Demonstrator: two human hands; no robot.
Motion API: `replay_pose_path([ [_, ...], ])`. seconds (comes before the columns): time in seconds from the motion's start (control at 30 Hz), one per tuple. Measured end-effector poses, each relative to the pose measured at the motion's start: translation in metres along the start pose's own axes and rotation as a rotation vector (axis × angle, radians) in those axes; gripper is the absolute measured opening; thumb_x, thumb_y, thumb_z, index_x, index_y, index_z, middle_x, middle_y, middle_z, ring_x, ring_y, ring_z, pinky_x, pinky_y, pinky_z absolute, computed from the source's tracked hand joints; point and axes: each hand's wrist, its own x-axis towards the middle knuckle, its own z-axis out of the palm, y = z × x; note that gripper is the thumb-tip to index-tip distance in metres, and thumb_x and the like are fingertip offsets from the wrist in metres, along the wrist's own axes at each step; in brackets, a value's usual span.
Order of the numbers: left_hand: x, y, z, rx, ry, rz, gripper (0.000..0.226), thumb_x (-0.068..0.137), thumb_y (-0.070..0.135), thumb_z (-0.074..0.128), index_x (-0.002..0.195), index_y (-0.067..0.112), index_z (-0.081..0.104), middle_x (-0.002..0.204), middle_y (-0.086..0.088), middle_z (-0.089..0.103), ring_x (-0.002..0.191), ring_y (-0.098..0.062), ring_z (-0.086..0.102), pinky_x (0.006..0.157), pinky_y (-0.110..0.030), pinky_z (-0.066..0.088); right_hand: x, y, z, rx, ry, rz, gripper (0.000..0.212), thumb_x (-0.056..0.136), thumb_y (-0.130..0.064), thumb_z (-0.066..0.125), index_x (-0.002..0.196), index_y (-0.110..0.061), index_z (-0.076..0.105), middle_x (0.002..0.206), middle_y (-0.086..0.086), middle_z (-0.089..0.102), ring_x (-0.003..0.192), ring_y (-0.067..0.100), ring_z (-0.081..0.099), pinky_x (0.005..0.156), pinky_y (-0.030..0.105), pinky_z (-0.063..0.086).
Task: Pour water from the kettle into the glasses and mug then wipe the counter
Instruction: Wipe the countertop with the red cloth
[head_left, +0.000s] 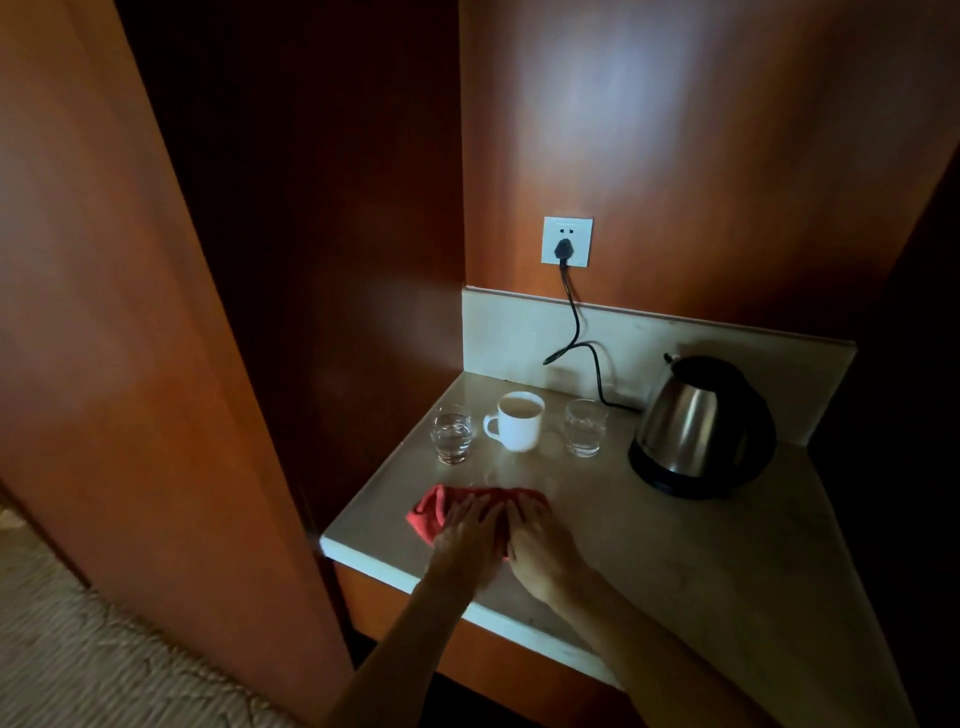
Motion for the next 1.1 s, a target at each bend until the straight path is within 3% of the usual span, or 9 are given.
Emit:
replay_pose_path([
  [0.13,0.006,-0.017,0.011,-0.081,-0.021,-0.027,0.043,0.086,0.044,0.045,0.115,0.029,0.071,0.119,0.0,0.07,0.111,-0.028,0.066,0.1,-0.057,0.046,0.014,0.0,0.023,-0.019,-0.02,-0.029,0.06,0.085,-0.025,0.038,0.127,0.011,0.062,0.126,0.028,0.064,0.121,0.045,0.058,0.109,0.056,0.04],
  [0.23,0.016,-0.029,0.026,0.001,-0.07,-0.009,0.048,0.094,0.044,0.036,0.131,0.028,0.061,0.136,0.0,0.061,0.129,-0.028,0.053,0.111,-0.055,0.034,0.024,-0.002,0.015,0.034,0.104,-0.101,0.053,0.079,-0.021,0.04,0.11,0.009,0.071,0.11,0.024,0.072,0.105,0.039,0.069,0.097,0.051,0.053],
  [0.3,0.03,-0.025,0.033,-0.005,-0.115,-0.066,0.051,0.093,0.045,0.034,0.132,0.027,0.061,0.137,-0.001,0.059,0.131,-0.029,0.052,0.11,-0.056,0.034,0.032,0.01,0.01,0.039,0.137,-0.122,0.049,0.078,-0.021,0.043,0.104,0.008,0.073,0.105,0.022,0.073,0.098,0.037,0.071,0.091,0.049,0.057],
  [0.43,0.058,-0.003,0.04,0.04,-0.105,0.015,0.062,0.092,0.05,0.022,0.144,0.028,0.046,0.153,-0.002,0.042,0.143,-0.029,0.035,0.116,-0.056,0.024,0.039,0.053,0.01,0.046,0.153,-0.036,0.049,0.083,-0.024,0.043,0.107,0.004,0.075,0.109,0.02,0.074,0.099,0.035,0.072,0.094,0.046,0.056],
  [0.53,0.075,0.017,0.034,-0.05,-0.069,0.001,0.051,0.089,0.045,0.036,0.127,0.026,0.065,0.133,-0.005,0.062,0.123,-0.03,0.059,0.099,-0.055,0.047,0.038,0.076,0.012,0.055,0.237,0.004,0.045,0.091,-0.024,0.043,0.11,0.001,0.075,0.112,0.017,0.074,0.103,0.033,0.072,0.097,0.046,0.054],
  [0.6,0.084,0.024,0.033,-0.081,-0.035,0.03,0.05,0.084,0.046,0.041,0.12,0.024,0.069,0.125,-0.006,0.067,0.114,-0.031,0.064,0.091,-0.055,0.053,0.042,0.085,0.014,0.034,0.318,0.01,0.046,0.097,-0.028,0.041,0.109,-0.001,0.076,0.111,0.015,0.075,0.102,0.031,0.072,0.093,0.045,0.057],
  [0.7,0.093,0.027,0.036,-0.033,0.023,0.07,0.058,0.08,0.05,0.04,0.12,0.021,0.069,0.123,-0.007,0.068,0.113,-0.032,0.065,0.088,-0.055,0.054,0.053,0.096,0.007,0.045,0.362,-0.022,0.064,0.109,-0.039,0.022,0.11,-0.004,0.075,0.112,0.014,0.074,0.103,0.03,0.072,0.092,0.043,0.057],
  [0.83,0.101,0.032,0.041,0.004,-0.011,0.044,0.057,0.082,0.049,0.04,0.123,0.021,0.067,0.125,-0.005,0.067,0.117,-0.031,0.063,0.092,-0.056,0.05,0.056,0.105,0.005,0.037,0.395,-0.068,0.044,0.095,-0.029,0.042,0.108,-0.004,0.076,0.111,0.013,0.074,0.1,0.028,0.073,0.088,0.039,0.059],
  [1.1,0.095,0.048,0.035,-0.118,0.006,0.041,0.046,0.087,0.042,0.04,0.122,0.028,0.068,0.125,-0.001,0.067,0.115,-0.029,0.064,0.092,-0.055,0.052,0.034,0.117,0.006,0.004,0.437,-0.022,0.046,0.09,-0.034,0.045,0.104,-0.007,0.079,0.109,0.011,0.076,0.099,0.027,0.074,0.083,0.037,0.06],
])
